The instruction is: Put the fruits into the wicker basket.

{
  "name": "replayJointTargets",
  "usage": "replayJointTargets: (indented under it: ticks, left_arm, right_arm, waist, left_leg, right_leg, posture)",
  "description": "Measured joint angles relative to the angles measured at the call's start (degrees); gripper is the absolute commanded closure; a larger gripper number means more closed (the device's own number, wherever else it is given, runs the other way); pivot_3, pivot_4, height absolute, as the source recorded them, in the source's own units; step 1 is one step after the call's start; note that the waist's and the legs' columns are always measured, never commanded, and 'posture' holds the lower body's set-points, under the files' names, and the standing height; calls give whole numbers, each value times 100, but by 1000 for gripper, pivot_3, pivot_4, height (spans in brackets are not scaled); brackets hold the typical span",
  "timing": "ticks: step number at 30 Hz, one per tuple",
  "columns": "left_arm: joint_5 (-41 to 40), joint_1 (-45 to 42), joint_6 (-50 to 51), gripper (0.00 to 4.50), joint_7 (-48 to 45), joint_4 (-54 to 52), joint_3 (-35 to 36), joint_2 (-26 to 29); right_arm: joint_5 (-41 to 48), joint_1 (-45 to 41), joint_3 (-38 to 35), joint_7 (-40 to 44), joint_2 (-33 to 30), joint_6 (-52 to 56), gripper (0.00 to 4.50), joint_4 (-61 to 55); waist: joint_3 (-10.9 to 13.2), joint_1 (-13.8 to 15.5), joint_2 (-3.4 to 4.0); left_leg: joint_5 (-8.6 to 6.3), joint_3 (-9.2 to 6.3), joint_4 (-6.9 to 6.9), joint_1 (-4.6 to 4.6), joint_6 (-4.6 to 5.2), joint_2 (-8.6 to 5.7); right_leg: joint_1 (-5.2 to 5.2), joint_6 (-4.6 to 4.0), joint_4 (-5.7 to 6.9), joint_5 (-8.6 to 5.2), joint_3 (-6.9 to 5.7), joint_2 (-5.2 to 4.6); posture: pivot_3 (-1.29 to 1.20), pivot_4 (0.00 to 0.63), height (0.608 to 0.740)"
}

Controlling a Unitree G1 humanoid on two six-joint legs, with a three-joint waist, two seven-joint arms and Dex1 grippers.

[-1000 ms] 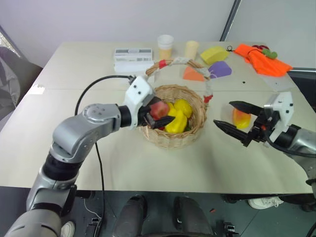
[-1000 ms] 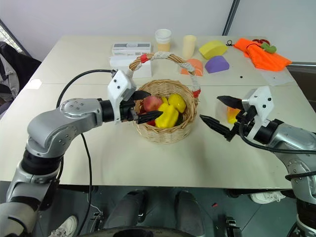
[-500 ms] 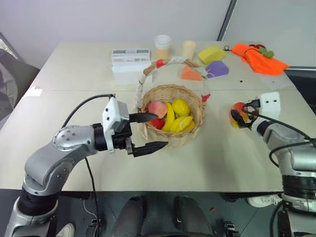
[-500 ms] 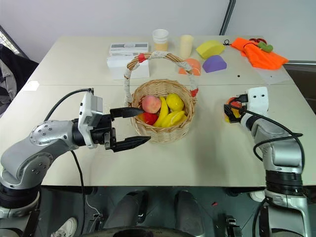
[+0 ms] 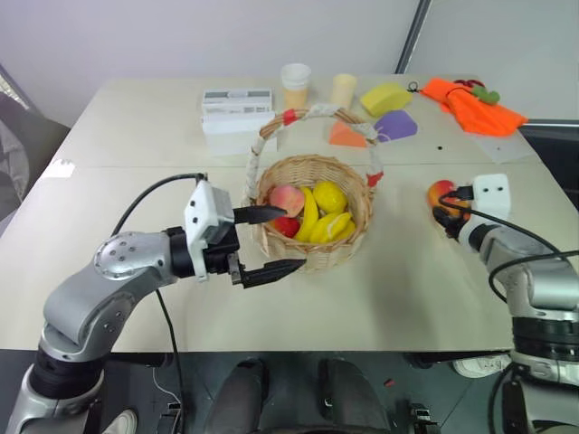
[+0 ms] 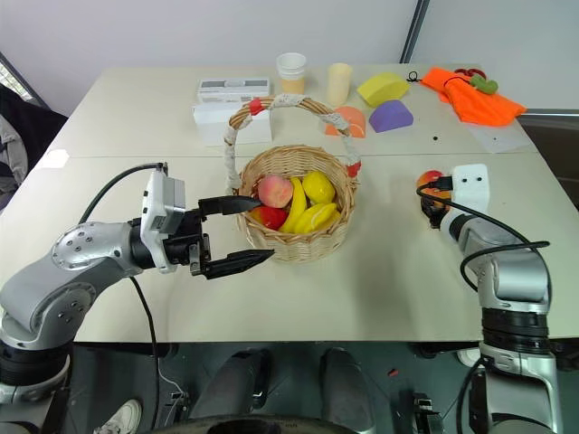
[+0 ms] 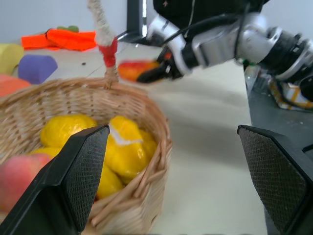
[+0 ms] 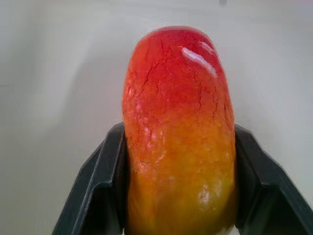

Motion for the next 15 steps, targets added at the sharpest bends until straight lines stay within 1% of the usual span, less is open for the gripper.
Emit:
replayJointTargets:
  ticks: [1,3,5,7,8,10,12,13,14,15]
  left_arm:
    - [40,130,-107,0,-31,92,139,15]
    - [109,369,-387,0,-160,369,459,56]
    - [208,501,-606,0,-325,650,622,154]
    - [392,578,-837,0,-503,881,640,245]
    - [454,590,-937,0,-569,959,648,249]
    - [571,612,-1083,0,-653,1090,654,269]
    - [646,619,-1164,0,-692,1205,671,289]
    - [644,597,-1171,0,-698,1209,659,273]
    - [643,577,-1177,0,-699,1207,654,244]
    - [641,563,-1183,0,-696,1199,652,223]
  right_arm:
    - [43,270,-2,440,-279,-222,2583,-275]
    - [423,1101,-234,1724,-835,-779,2583,-1044]
    - [1104,1584,-488,2681,-1021,-834,2583,-1753]
    - [1859,1694,-741,3228,-1145,-586,2583,-2335]
    - [2095,1560,-785,3264,-1160,-453,2583,-2459]
    - [2461,973,-679,3052,-1136,-98,2583,-2584]
    - [2523,-17,-117,2502,-849,314,2583,-2653]
    - [2491,-368,139,2259,-678,451,2583,-2668]
    - [2365,-775,595,1945,-491,675,2583,-2660]
    - [2250,-977,862,1772,-411,816,2583,-2640]
  waist:
    - [0,0,0]
    - [0,12,0]
    - [0,-3,-1]
    - [1,-29,0]
    - [1,-33,-2]
    - [2,-46,-4]
    - [3,-96,-11]
    - [4,-99,-13]
    - [4,-104,-15]
    - [4,-101,-15]
  left_leg:
    - [-3,0,-1,2,5,2]
    - [-10,-1,-2,5,16,9]
    - [-12,1,3,8,20,20]
    - [-12,9,9,13,20,25]
    - [-12,10,15,14,19,27]
    - [-12,13,33,14,19,41]
    - [-13,24,43,15,17,63]
    - [-13,23,43,13,17,68]
    - [-13,26,42,13,17,75]
    - [-13,27,38,8,17,75]
  right_leg:
    - [1,4,0,-1,0,1]
    - [3,10,0,-4,-2,6]
    - [8,9,-1,-3,-1,17]
    - [11,-11,-1,-2,8,20]
    - [13,-27,-1,-4,9,21]
    - [14,-44,-3,13,21,27]
    - [14,-47,-8,15,26,33]
    - [12,-51,-8,17,24,33]
    - [9,-70,-7,29,21,33]
    - [1,-70,-7,29,21,33]
  posture:
    - [0,150,740]
    - [0,150,740]
    - [0,150,740]
    - [0,150,740]
    - [0,150,740]
    - [0,150,740]
    - [0,150,740]
    - [0,150,740]
    - [0,150,740]
    - [0,150,740]
